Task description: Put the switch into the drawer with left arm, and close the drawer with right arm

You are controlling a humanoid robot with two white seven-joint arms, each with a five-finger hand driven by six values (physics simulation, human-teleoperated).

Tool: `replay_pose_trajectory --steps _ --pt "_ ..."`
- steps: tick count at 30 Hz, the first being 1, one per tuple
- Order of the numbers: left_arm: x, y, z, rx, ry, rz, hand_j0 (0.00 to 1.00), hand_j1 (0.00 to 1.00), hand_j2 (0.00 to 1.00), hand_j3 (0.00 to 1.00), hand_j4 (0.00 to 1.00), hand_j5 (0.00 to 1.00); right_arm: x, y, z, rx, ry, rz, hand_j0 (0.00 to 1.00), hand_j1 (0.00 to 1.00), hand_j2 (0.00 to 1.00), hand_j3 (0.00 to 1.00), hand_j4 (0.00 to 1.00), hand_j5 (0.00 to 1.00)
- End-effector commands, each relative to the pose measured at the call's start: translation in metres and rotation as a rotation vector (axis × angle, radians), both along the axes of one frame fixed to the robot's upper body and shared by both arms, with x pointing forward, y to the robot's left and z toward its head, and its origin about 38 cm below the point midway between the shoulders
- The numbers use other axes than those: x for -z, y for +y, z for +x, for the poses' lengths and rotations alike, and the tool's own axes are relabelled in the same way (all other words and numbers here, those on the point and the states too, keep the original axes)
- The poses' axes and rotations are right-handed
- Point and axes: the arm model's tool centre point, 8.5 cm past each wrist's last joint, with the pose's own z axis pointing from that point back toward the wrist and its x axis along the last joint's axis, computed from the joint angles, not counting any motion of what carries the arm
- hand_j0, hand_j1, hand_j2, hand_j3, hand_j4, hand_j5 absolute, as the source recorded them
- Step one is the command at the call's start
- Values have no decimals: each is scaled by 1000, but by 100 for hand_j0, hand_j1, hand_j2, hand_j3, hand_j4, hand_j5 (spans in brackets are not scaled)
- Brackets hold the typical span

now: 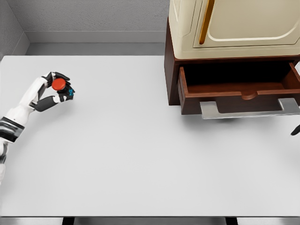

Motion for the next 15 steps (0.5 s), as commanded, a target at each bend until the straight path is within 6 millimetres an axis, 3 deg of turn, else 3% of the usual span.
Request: replay_pose_trajectory --steps 1,7,15 --pt "-4 -6 1 12 -15 -14 40 40 40 40 40 40 -3 0 1 -2 -1 3 58 58 58 58 58 58" --pt "-13 -18 2 39 -46 -28 40 40 40 40 40 40 -3 2 3 -13 8 -6 58 58 58 58 58 58" --pt "-26 -54 7 97 -108 -42 40 40 40 40 40 40 3 5 3 -23 27 0 58 58 58 58 58 58"
